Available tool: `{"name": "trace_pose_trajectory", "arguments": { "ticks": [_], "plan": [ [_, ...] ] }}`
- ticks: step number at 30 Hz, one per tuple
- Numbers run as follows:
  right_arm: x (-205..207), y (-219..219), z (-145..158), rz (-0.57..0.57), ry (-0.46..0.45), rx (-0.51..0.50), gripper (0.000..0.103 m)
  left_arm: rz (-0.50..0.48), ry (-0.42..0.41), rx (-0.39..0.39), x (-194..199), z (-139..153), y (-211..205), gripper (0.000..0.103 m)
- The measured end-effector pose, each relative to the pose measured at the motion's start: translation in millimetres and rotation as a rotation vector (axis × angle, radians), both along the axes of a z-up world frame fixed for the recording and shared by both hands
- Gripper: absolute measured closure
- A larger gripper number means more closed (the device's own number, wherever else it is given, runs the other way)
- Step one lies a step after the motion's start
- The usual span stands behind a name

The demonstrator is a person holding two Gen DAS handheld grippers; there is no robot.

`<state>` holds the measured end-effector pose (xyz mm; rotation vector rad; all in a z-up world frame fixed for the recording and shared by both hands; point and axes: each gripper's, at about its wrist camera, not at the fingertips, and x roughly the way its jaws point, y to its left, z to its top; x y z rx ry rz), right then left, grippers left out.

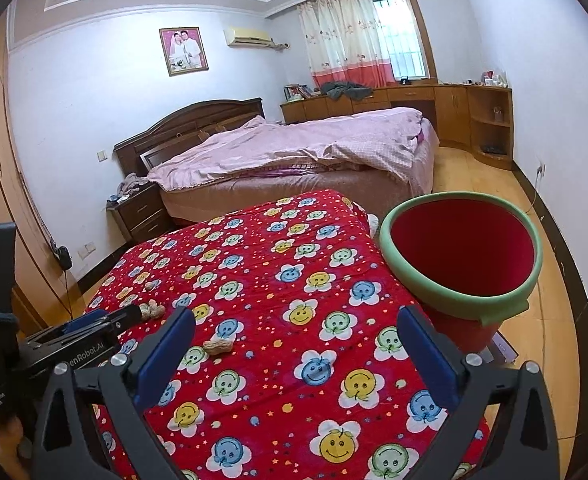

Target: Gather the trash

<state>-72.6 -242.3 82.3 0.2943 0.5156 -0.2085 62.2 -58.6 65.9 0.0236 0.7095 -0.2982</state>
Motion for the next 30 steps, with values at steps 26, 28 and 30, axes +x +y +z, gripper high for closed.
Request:
{"name": "trace_pose_trajectory", "arguments": {
  "ticks": [26, 28, 30],
  "plan": [
    [3.2, -0.1, -2.8, 0.001, 0.010, 0.005, 0.000, 0.018, -0.010, 0.000, 0.4, -0.4, 3.5, 0.050],
    [3.2, 0.0, -2.8, 0.001, 0.010, 0.004, 0.000, 0.020, -0.008, 0.000, 0.4, -0.2, 4.2, 0.050],
    [3.5, -0.1, -3.0, 0.001, 0.010, 0.003, 0.000, 0.020, -0.009, 0.000, 0.5, -0.3, 3.8, 0.050]
  ]
}}
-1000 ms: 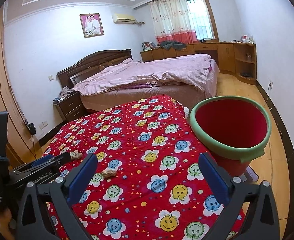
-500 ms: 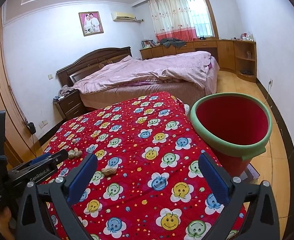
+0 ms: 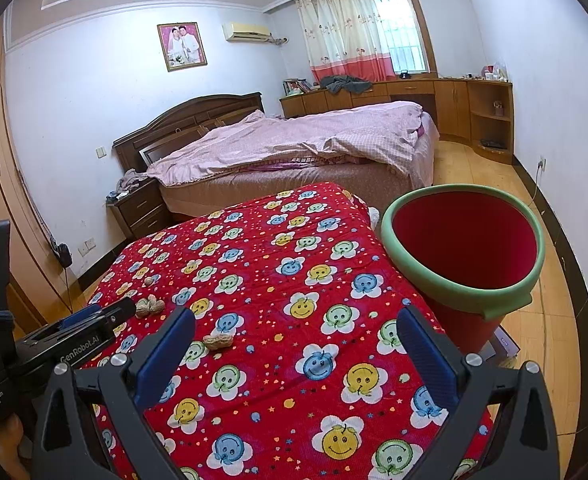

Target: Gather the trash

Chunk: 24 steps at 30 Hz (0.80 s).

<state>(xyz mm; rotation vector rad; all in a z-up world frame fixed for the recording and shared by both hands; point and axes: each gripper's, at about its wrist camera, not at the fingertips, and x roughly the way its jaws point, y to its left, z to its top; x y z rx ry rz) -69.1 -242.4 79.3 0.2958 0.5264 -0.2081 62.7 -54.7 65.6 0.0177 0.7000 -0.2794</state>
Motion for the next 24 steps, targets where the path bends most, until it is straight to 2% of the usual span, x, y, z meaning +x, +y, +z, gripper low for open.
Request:
{"name": "trace_pose_trajectory", "arguments": {
  "ticks": [24],
  "plan": [
    [-0.9, 0.6, -1.3, 0.000, 0.001, 0.004, 0.000, -0.002, 0.000, 0.001, 0.4, -0.8, 0.8, 0.050]
  ]
}}
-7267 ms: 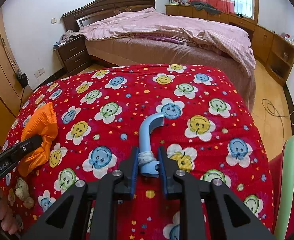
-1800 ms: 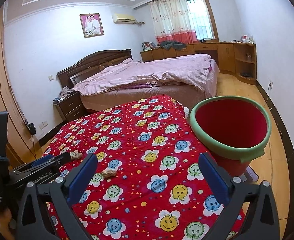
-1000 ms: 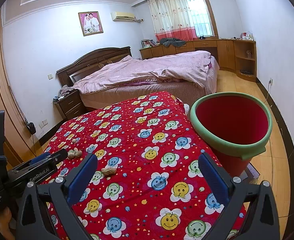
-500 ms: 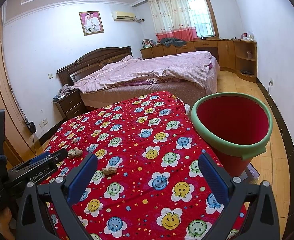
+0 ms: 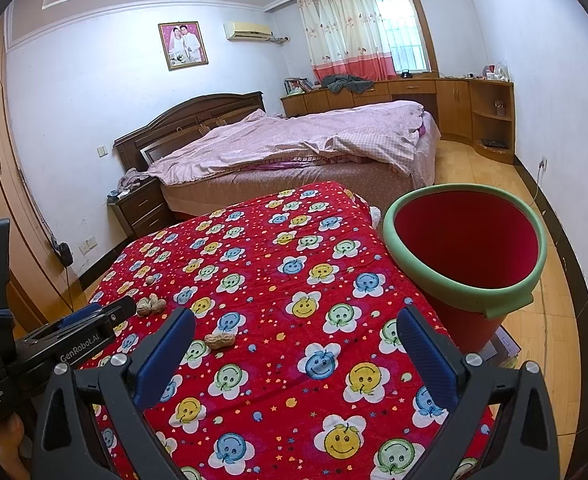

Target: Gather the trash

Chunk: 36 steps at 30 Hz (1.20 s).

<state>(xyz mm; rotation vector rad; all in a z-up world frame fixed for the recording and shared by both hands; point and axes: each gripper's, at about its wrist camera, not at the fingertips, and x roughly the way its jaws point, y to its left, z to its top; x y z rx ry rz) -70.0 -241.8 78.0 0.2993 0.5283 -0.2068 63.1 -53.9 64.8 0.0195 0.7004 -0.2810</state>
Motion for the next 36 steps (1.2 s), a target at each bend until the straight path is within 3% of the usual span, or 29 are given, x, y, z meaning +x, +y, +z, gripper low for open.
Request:
{"name": "trace_pose_trajectory", "arguments": {
  "ticks": [36],
  "plan": [
    [0.4, 1.1, 1.4, 0.001, -0.001, -0.002, 0.000, 0.004, -0.010, -0.004, -1.7, 5.0, 0.5, 0.050]
  ]
}}
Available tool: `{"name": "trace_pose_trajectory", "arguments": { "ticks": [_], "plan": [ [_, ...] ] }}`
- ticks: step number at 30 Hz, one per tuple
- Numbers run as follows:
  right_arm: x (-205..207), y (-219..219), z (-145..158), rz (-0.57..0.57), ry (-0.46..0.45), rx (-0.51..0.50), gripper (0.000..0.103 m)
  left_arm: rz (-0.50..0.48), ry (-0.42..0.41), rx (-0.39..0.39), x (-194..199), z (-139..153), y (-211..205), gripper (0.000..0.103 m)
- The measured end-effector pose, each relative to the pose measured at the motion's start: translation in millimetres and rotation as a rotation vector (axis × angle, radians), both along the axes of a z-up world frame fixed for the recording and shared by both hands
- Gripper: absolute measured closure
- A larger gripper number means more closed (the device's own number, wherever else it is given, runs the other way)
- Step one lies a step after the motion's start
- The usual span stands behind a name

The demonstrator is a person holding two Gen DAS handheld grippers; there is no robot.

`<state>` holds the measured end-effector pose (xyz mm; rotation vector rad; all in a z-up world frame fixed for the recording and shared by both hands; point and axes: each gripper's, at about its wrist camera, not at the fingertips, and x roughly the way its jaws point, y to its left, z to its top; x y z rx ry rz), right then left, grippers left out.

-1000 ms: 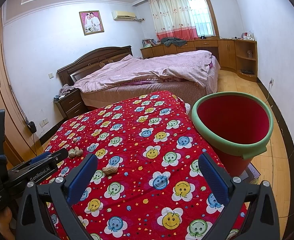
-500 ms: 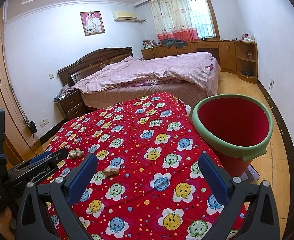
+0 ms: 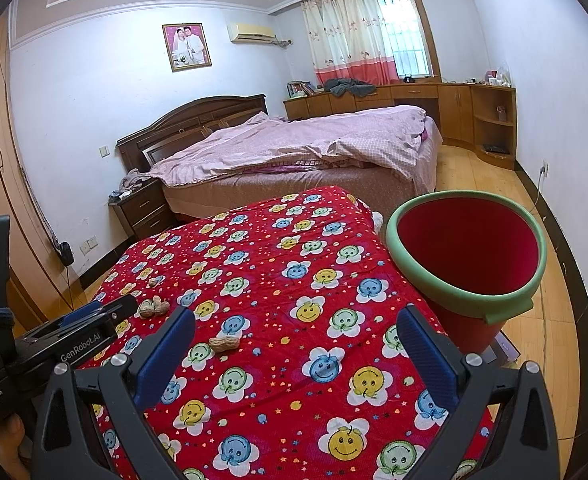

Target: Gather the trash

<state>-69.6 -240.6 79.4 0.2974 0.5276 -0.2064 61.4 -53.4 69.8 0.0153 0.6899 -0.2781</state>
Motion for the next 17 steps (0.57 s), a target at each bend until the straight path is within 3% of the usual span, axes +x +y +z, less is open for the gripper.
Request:
{"name": "trace_pose_trajectory", "arguments": {
  "ticks": [17],
  "plan": [
    [0.0, 0.1, -0.5, 0.000, 0.001, 0.003, 0.000, 0.003, -0.003, 0.004, 0.1, 0.6, -0.3, 0.050]
  ]
}}
